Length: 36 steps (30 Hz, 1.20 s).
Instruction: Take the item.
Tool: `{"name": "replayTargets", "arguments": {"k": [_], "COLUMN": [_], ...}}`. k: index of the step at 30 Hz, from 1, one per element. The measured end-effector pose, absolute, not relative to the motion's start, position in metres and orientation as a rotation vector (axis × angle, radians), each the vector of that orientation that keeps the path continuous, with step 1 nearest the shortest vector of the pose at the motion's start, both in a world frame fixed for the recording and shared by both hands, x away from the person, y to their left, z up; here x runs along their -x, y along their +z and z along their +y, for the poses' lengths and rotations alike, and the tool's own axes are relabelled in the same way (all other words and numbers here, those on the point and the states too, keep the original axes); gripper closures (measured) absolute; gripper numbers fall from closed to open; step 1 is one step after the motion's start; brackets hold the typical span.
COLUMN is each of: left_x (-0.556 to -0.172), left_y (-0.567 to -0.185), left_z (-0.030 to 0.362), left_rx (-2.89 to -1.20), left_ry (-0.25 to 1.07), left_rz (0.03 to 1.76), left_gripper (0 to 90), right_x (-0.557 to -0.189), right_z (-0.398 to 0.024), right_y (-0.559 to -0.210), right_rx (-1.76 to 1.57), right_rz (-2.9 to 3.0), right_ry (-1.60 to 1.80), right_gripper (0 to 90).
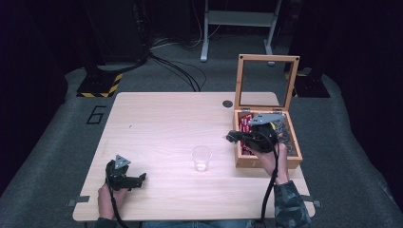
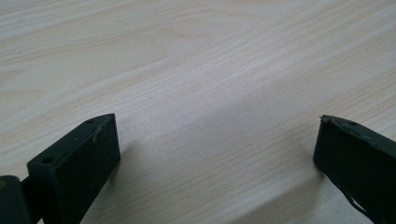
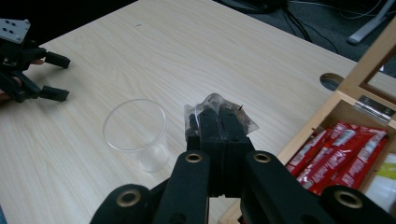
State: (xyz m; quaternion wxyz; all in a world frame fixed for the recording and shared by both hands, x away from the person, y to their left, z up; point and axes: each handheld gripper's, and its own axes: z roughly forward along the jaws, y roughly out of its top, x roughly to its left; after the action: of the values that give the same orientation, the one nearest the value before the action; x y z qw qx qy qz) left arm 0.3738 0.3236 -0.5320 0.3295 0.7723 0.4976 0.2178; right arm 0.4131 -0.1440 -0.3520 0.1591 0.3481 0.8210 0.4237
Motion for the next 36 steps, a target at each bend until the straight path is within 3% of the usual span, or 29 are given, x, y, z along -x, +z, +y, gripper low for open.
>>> {"name": "replayTargets", "arguments": {"k": [36], "left_x": [-0.374], "left_y": [-0.532], "left_z": [0.324], "left_rx": [-2.020], "left_ry": [0.570], "left_rz": [1.302], "left_gripper": [0.1], "right_x": [-0.425], "right_z": [-0.063], "right_y": [-0.365], "right_rx": [-0.795], "right_rz": [2.611], "right_ry": [1.047], "right_gripper": [90.0]}}
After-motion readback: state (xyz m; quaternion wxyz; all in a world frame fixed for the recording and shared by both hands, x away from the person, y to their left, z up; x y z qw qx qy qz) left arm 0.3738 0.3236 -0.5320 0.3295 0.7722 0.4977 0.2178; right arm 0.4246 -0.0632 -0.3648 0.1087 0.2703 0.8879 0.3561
